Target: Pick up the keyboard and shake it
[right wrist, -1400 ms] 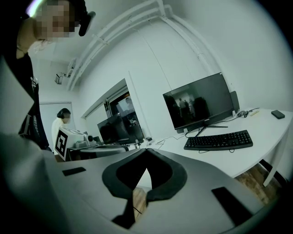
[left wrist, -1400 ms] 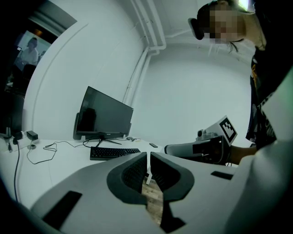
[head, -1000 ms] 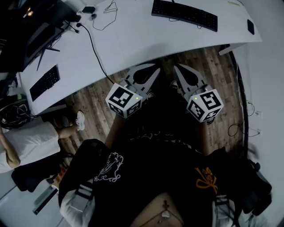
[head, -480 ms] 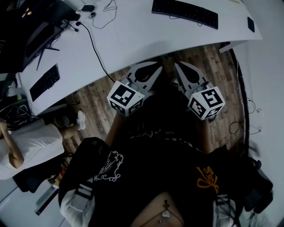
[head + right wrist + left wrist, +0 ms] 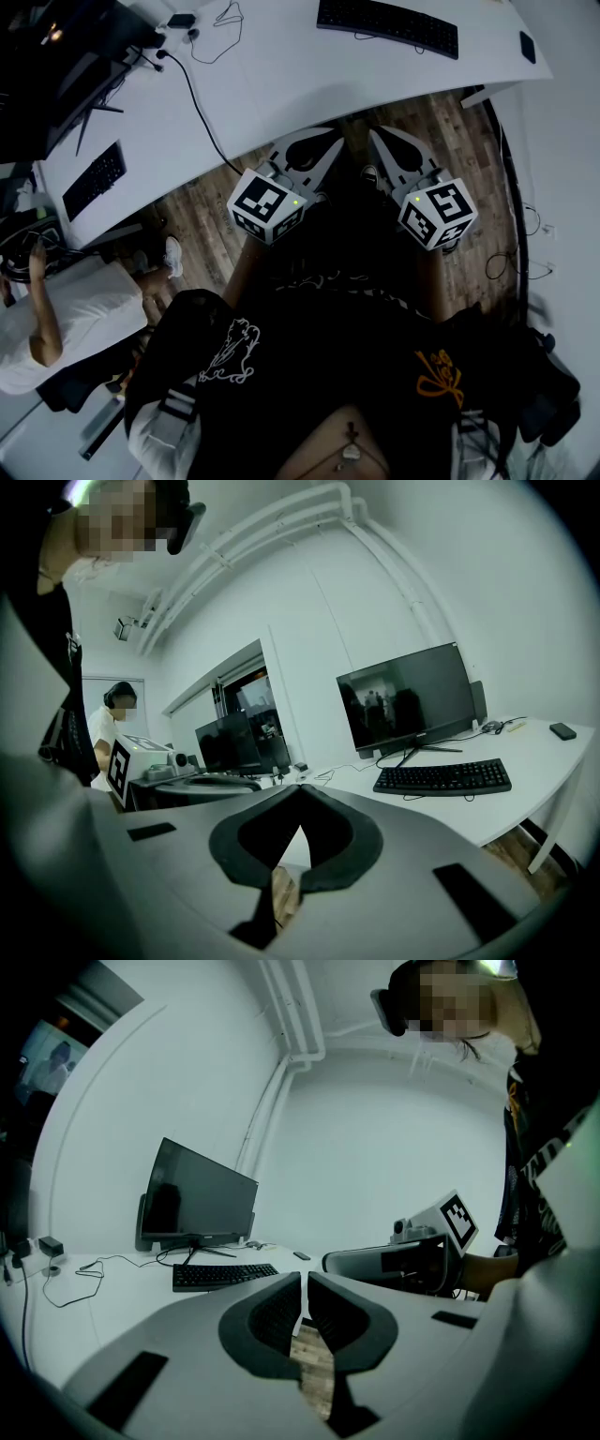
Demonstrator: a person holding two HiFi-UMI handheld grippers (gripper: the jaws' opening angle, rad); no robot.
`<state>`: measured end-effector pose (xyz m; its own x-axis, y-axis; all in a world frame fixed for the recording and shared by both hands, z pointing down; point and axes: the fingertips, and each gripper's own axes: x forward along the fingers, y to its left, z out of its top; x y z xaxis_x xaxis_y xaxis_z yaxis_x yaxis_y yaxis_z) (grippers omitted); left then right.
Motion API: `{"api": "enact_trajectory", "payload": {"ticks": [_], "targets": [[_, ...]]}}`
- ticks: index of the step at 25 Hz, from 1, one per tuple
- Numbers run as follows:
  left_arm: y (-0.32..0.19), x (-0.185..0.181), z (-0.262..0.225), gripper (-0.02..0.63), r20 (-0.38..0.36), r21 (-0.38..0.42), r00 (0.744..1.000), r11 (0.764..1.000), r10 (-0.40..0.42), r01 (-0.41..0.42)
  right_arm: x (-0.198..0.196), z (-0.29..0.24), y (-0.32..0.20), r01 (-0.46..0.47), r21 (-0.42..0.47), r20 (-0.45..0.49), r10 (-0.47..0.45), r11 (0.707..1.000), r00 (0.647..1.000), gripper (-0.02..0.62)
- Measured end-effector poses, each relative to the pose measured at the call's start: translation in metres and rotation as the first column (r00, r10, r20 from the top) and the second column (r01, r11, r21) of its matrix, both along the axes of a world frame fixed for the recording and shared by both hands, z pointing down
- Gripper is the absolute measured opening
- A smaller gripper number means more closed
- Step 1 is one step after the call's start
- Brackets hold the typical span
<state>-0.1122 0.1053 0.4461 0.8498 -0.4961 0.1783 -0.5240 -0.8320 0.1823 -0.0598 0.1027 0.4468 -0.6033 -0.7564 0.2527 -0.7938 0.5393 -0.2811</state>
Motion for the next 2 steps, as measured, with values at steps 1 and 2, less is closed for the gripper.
{"api": "enact_trajectory", "payload": {"ticks": [1, 2], "targets": [[-0.0001, 0.0002, -0.0002, 0.038, 0.0, 0.0, 1.0, 1.0, 0.0, 0.0, 0.0001, -0.0002, -0.0002, 0.0, 0.0, -0.002, 0.0, 1.0, 1.0, 0.012], [-0.0001, 0.0004, -0.0003, 0.037, -0.001, 0.0, 1.0, 1.0, 0.001, -0.001, 0.0002, -0.0004, -0.0003, 0.0, 0.001, -0.004, 0.0, 1.0, 1.0, 0.012]]}}
